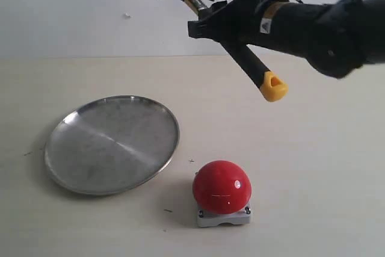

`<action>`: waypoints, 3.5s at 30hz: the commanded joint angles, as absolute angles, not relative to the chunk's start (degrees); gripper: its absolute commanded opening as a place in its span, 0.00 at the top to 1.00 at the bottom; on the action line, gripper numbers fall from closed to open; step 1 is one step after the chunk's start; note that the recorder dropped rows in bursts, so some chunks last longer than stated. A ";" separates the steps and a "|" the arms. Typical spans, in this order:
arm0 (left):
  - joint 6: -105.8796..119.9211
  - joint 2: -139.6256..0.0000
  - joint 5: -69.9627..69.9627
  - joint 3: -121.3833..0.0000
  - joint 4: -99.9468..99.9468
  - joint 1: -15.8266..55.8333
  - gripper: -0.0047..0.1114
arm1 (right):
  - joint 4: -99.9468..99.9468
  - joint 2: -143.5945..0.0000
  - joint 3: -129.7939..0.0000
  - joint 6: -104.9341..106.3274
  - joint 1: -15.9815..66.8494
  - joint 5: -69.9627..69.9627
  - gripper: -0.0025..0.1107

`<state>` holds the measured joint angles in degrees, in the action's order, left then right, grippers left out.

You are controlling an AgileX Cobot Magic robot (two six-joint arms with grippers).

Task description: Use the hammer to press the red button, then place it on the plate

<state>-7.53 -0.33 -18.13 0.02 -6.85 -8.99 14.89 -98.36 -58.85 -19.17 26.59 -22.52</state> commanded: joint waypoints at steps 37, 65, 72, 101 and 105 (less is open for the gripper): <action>-7.52 0.00 -17.83 0.00 -6.81 -8.61 0.96 | -3.65 -78.39 -29.11 -4.95 26.67 -69.96 0.98; -7.16 0.00 -17.83 0.00 -6.98 -8.61 0.96 | -4.08 -66.19 -22.34 0.00 26.67 -69.96 0.98; -12.90 0.00 -7.60 0.00 2.26 -8.61 0.96 | -3.84 -66.19 -22.34 -0.93 26.67 -69.96 0.98; -76.12 -25.02 40.58 -3.31 -46.38 7.96 0.96 | 1.82 -80.99 -27.93 -12.15 26.67 -69.96 0.98; -67.24 -42.55 44.58 -5.70 -45.63 7.96 0.96 | 2.20 -80.85 -28.46 -12.15 26.67 -69.96 0.98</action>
